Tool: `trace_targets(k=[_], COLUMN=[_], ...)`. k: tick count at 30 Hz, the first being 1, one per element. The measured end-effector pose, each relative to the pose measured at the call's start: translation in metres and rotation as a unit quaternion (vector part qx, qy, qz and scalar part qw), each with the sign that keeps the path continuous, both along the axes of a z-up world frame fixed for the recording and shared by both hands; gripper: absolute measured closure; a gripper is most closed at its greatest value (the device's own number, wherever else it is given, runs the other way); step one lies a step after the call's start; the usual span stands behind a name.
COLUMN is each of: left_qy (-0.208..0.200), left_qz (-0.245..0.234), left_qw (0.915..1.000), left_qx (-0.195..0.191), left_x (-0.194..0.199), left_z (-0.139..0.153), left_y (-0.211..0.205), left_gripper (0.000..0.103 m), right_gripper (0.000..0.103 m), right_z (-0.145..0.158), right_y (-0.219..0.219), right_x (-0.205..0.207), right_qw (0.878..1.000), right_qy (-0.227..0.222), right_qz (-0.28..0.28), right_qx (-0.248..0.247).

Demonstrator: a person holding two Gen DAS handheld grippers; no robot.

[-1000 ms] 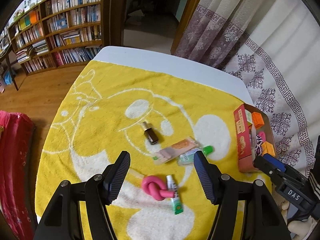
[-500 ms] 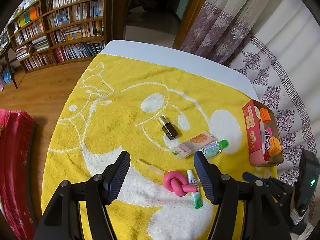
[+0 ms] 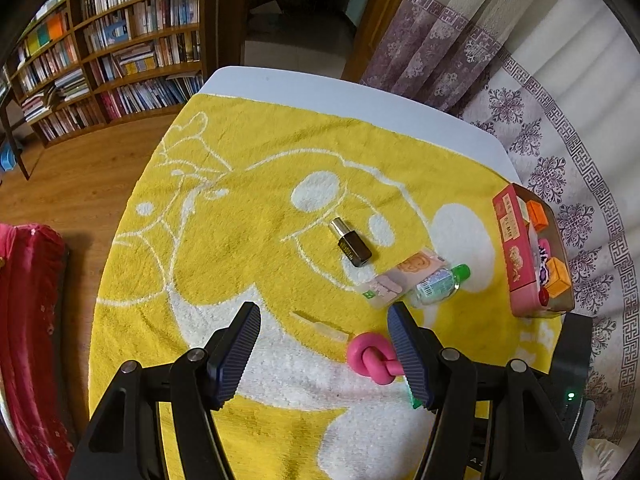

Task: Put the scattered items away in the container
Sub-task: 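Grasp the green-capped ointment tube with the right gripper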

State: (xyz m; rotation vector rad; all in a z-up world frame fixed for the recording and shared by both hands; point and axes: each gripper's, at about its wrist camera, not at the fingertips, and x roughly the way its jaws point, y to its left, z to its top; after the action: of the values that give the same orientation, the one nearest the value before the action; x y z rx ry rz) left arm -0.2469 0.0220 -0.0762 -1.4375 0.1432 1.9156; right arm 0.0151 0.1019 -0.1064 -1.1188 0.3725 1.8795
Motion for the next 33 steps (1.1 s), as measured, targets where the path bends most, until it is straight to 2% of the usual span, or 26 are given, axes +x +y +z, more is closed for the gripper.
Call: trace_targets(k=[8, 17, 19, 20, 22, 23, 33], left_qy=[-0.004, -0.008, -0.009, -0.011, -0.014, -0.016, -0.042], left_qz=[-0.008, -0.010, -0.011, -0.012, -0.015, -0.018, -0.043], left_qw=[0.9999, 0.9998, 0.9998, 0.9998, 0.9997, 0.9996, 0.9974], left_qx=[-0.006, -0.013, -0.014, -0.015, -0.016, -0.017, -0.039], left_x=[-0.006, -0.009, -0.009, -0.008, -0.007, -0.006, 0.015], left_z=[-0.006, -0.011, -0.012, -0.013, -0.015, -0.016, -0.037], left_y=[0.000, 0.001, 0.002, 0.004, 0.006, 0.008, 0.030], left_gripper=[0.035, 0.035, 0.035, 0.035, 0.036, 0.035, 0.035], right_gripper=[0.046, 0.055, 0.062, 0.064, 0.076, 0.078, 0.080], right_z=[-0.018, -0.030, -0.030, -0.029, -0.027, -0.026, -0.011], right_y=[0.005, 0.014, 0.014, 0.014, 0.016, 0.017, 0.019], right_x=[-0.014, -0.021, -0.020, -0.019, -0.015, -0.013, 0.015], right_qw=[1.000, 0.998, 0.998, 0.998, 0.998, 0.998, 0.998], right_qy=[-0.024, -0.044, -0.047, -0.046, -0.044, -0.039, -0.006], right_qz=[0.010, 0.013, 0.012, 0.013, 0.009, 0.009, -0.006], right_qx=[0.008, 0.032, 0.040, 0.042, 0.046, 0.045, 0.057])
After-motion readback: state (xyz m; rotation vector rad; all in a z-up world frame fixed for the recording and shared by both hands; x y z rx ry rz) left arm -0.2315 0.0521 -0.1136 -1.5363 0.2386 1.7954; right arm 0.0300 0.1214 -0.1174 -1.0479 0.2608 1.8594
